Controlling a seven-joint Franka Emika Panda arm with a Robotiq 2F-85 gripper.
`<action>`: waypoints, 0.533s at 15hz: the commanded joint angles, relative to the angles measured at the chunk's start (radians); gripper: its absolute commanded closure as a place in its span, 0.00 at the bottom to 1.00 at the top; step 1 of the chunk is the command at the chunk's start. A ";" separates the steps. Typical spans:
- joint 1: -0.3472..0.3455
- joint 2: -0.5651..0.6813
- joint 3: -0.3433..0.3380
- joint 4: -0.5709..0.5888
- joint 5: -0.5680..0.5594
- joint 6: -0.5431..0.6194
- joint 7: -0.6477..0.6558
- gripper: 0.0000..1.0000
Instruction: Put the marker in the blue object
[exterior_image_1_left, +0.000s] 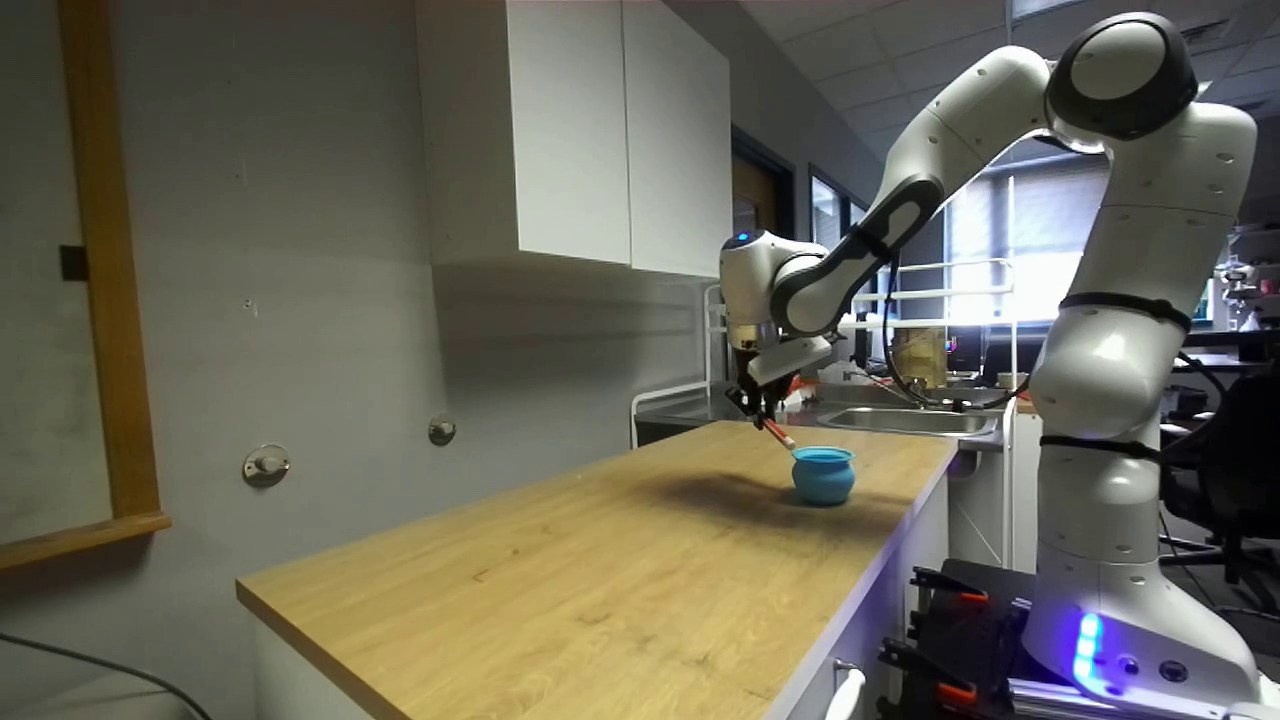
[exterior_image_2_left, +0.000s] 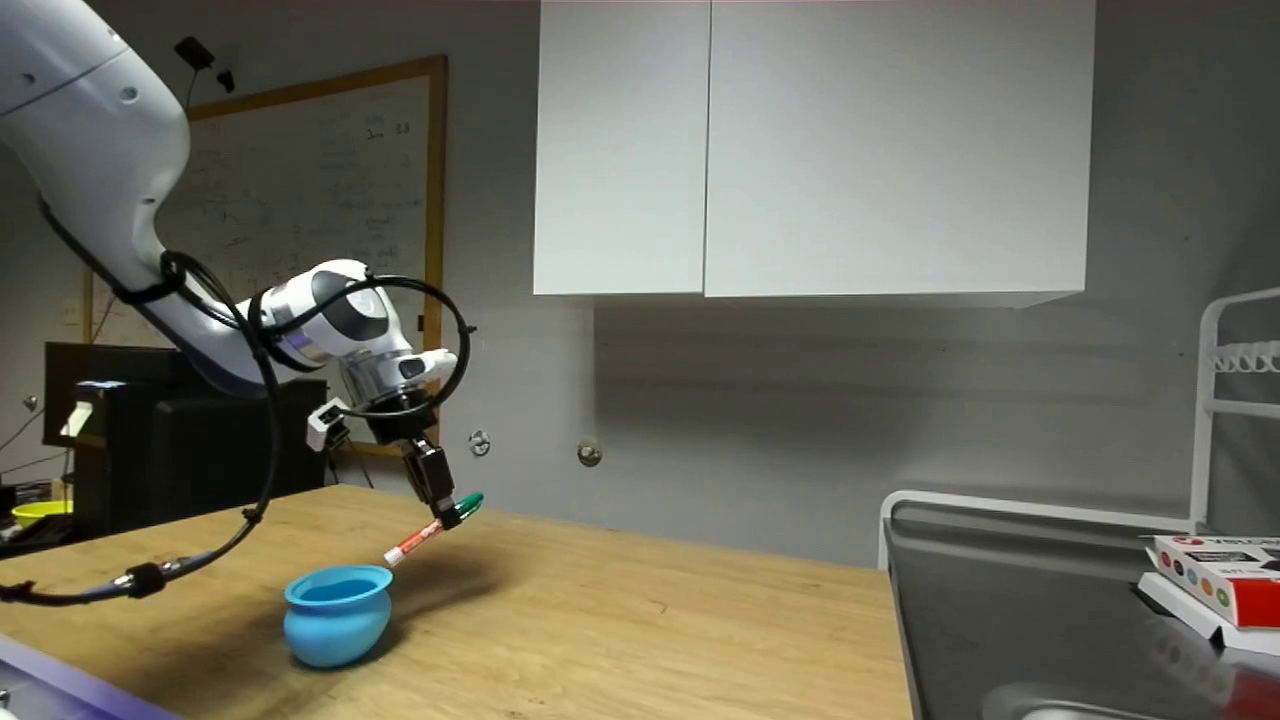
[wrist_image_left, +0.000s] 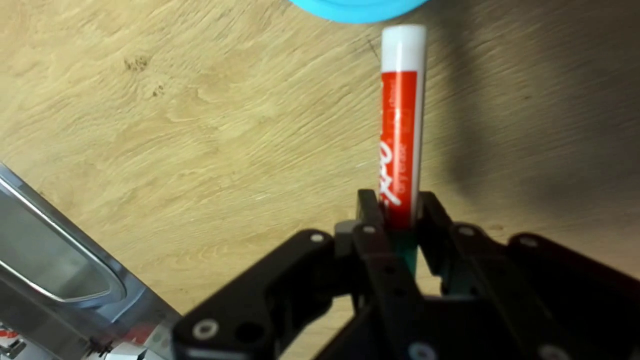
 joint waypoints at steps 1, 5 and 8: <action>0.011 -0.039 -0.020 -0.052 0.002 -0.002 0.007 0.93; 0.000 -0.076 -0.029 -0.087 -0.004 0.009 0.023 0.93; -0.008 -0.086 -0.024 -0.084 -0.012 -0.001 0.032 0.93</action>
